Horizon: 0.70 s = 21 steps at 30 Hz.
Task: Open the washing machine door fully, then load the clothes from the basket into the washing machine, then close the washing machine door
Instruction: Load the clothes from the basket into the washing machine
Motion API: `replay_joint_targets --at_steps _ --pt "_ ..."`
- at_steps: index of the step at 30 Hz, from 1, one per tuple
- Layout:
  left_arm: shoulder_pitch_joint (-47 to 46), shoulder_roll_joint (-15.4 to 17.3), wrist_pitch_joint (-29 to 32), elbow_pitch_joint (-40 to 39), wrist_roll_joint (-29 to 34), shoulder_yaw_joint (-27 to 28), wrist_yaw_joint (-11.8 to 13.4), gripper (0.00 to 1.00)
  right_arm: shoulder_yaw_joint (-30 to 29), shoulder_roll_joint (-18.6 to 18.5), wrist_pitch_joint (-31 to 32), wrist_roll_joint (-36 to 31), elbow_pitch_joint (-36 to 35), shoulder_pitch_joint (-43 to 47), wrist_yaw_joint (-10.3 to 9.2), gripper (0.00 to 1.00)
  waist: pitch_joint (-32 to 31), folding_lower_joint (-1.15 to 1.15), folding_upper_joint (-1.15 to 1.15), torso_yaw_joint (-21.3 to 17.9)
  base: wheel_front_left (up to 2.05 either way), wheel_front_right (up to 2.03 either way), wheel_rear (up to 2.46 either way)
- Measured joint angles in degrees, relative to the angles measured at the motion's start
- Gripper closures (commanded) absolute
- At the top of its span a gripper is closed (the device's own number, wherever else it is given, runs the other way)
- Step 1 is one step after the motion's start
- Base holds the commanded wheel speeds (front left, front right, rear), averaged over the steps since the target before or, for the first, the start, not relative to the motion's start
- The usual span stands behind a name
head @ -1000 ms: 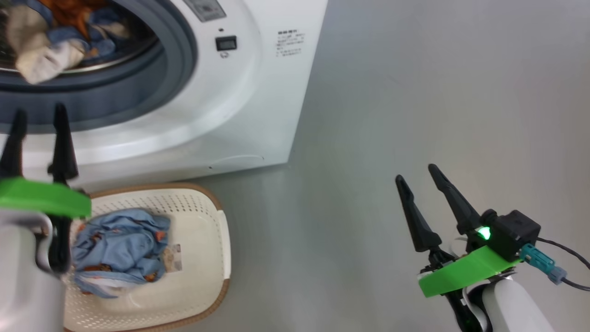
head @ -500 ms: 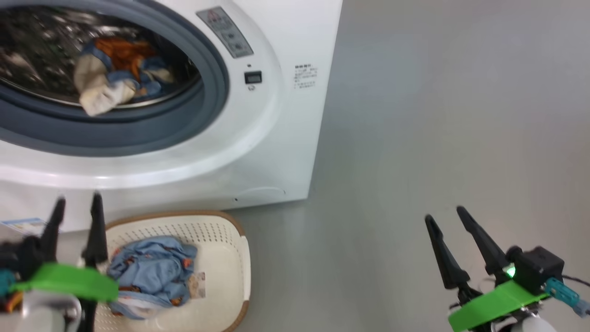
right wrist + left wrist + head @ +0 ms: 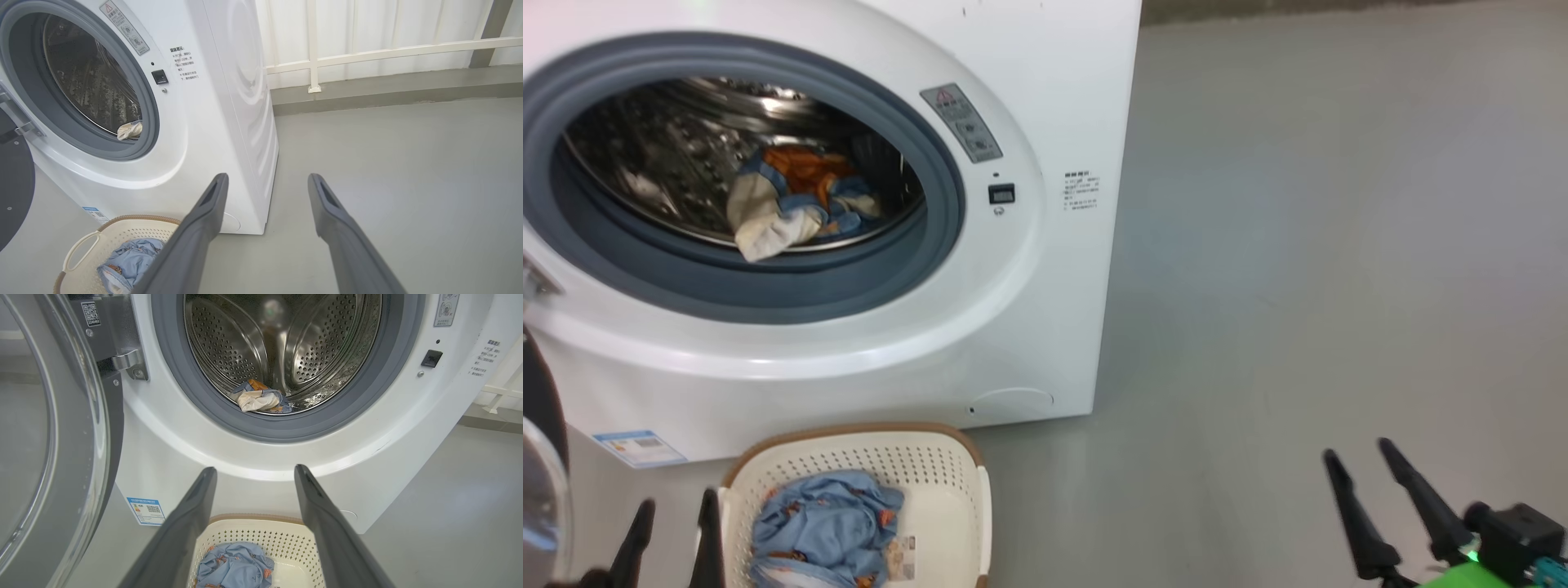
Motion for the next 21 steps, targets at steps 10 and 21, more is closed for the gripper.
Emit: replay_joint_targets --at_steps 10,21 --pt "7.53 -1.88 0.04 -6.22 1.79 4.09 0.00 0.00 -1.19 -0.82 0.00 0.60 -0.47 2.76 0.00 0.00 -2.52 0.00 0.00 0.73 0.00 0.00 0.00" --pt "8.00 -2.16 0.04 -7.60 2.86 4.28 0.00 0.00 -1.35 -0.67 0.00 0.60 -0.69 2.76 0.00 0.00 -1.34 0.00 0.00 0.83 0.00 0.00 0.00"
